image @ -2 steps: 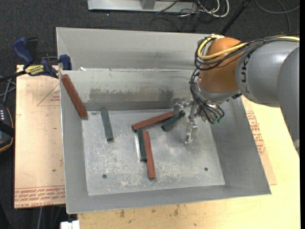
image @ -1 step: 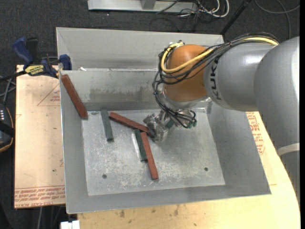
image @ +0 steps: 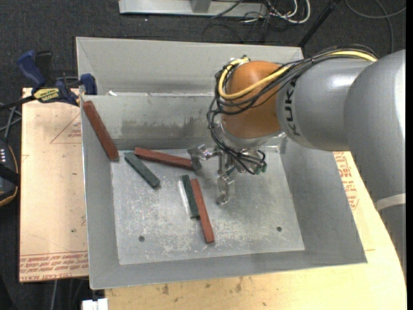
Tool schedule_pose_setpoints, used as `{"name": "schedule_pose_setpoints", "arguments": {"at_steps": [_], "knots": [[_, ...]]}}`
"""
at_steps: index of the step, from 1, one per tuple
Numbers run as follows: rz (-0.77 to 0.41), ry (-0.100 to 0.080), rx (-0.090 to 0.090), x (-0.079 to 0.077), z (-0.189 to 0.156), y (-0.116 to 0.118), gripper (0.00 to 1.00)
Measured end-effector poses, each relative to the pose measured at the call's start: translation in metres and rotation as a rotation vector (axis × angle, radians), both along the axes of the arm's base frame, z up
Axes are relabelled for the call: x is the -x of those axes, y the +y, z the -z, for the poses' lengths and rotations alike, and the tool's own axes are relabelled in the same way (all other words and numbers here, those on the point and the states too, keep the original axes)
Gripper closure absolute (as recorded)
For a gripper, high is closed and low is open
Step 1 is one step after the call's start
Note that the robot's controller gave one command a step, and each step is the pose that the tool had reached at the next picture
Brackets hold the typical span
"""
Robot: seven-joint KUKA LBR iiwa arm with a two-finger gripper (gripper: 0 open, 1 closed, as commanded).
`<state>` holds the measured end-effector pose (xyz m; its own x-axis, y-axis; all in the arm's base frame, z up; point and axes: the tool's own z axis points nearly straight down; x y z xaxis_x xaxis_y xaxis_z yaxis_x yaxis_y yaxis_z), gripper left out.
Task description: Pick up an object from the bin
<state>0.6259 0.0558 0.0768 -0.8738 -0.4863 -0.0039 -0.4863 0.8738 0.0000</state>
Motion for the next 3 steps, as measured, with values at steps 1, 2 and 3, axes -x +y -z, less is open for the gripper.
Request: {"name": "schedule_pose_setpoints", "arguments": {"at_steps": [1, 2, 3], "knots": [[0.000, 0.000, 0.000, 0.000, 0.000, 0.000, 0.00], [0.090, -0.002, -0.002, -0.021, 0.004, 0.083, 1.00], [0.090, -0.002, -0.002, -0.021, 0.004, 0.083, 1.00]]}}
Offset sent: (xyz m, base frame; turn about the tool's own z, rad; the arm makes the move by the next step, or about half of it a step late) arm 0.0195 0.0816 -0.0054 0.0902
